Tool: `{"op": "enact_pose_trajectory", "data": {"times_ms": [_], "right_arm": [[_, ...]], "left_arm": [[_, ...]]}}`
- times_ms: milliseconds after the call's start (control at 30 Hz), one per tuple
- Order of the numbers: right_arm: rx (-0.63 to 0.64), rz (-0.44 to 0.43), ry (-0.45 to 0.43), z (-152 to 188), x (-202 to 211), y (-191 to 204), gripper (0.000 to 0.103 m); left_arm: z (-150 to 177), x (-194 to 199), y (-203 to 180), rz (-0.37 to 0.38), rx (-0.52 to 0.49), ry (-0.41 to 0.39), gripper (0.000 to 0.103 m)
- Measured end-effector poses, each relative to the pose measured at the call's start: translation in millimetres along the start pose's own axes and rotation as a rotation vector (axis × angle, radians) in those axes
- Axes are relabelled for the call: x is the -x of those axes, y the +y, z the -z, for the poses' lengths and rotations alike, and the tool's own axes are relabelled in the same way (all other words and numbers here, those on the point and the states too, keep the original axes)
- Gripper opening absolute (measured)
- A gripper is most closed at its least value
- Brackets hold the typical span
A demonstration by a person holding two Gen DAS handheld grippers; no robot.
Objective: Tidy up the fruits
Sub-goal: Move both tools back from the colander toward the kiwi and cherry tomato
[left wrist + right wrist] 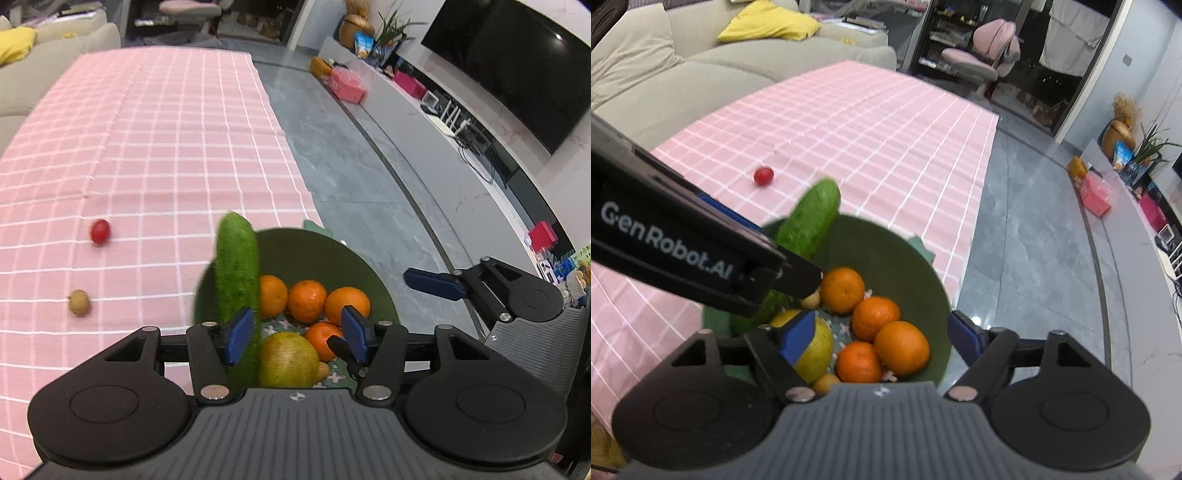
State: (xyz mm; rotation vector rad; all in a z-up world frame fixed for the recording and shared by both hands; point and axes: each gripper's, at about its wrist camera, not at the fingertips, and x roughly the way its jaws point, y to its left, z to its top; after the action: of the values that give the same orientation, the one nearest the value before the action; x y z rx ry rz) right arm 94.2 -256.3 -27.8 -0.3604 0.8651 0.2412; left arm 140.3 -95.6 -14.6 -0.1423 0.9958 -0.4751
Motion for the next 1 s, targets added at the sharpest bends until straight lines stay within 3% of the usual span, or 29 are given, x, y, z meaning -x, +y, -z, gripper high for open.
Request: {"op": "enact_pose_trajectory", "data": {"times_ms": [433, 700, 867, 933, 1000], "right_arm": [[-0.139, -0.096, -0.088, -25.3, 21.4, 49.9, 0.081], [-0.063, -0.153, -0.098, -53.7, 3.0, 86.3, 0.081], [-0.001, -0.169, -0.078, -70.4, -17.7, 98.0, 0.070], [0.019, -0.174, -0.068, -76.3, -26.8, 100.7, 0.060], [0.034, -0.179, -0.052, -82.5, -38.1, 103.0, 0.060]], "left_arm": [[13.8, 57.2, 65.5, -0.128, 0.069, -0.139, 0.065], [22.0, 65.8, 124.1, -0.171, 0.186, -0.155, 0.065], [30.6, 56.7, 154.7, -0.177, 0.236, -0.134, 0.064], [32.2, 48.9, 164.0, -0.173, 0.252, -0.120, 0.064], [32.9, 39.1, 170.5, -0.164, 0.262, -0.106, 0.064]]}}
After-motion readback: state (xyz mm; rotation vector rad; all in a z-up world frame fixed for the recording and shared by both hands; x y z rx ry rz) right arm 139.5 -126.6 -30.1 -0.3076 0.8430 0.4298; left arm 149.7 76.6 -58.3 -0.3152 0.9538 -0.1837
